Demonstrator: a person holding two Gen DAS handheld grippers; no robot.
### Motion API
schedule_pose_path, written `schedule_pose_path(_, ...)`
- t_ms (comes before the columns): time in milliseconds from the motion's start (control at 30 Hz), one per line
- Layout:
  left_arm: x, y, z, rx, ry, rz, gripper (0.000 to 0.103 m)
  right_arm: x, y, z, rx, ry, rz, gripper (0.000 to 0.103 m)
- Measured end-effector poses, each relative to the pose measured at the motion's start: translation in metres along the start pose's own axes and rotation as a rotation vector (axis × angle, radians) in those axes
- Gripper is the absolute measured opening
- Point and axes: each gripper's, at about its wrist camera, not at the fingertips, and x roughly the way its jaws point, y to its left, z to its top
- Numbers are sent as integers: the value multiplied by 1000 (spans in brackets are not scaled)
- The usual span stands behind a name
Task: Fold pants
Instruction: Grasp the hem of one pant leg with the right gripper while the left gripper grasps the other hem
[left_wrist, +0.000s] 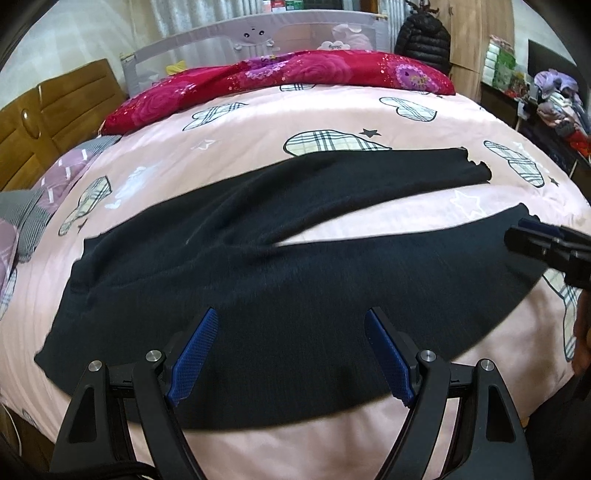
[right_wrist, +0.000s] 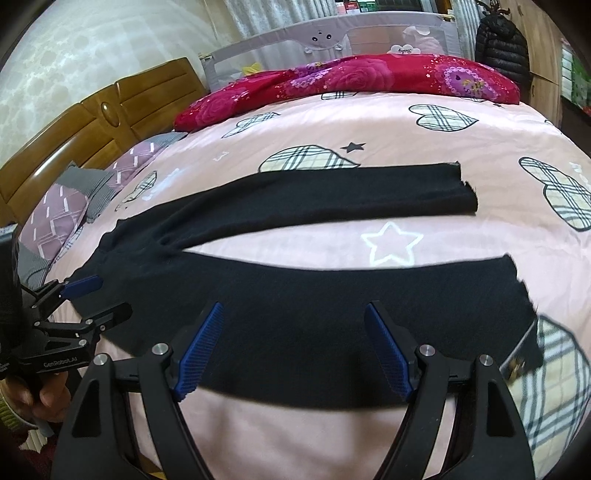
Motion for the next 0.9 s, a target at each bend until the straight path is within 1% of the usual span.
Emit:
schedule_pose_path(300, 35, 20, 53, 22, 18, -32, 82, 20, -33, 43, 18, 3, -2, 82)
schedule_pose_path(433, 58, 28, 79, 12, 49, -64, 82, 30, -51, 65, 35, 6, -25, 82)
schedule_pose_path(500, 71, 32, 95, 15, 61, -79, 82, 36, -61, 75, 50, 8, -21, 82)
schedule_pose_path(567, 81, 35, 107, 21, 63, -64, 82, 41, -70, 85, 64, 4, -19, 82)
schedule_pose_path(600, 88, 37, 113, 26, 67, -70, 82, 44, -75, 90, 63, 9, -24, 82)
schedule_pose_path(767, 122, 41, 143, 62, 110, -99, 82, 61, -93, 110, 59, 15, -27, 82)
schedule_pose_path(900, 152, 39, 159, 107, 156, -117, 82, 73, -117, 123, 102, -4, -24, 83)
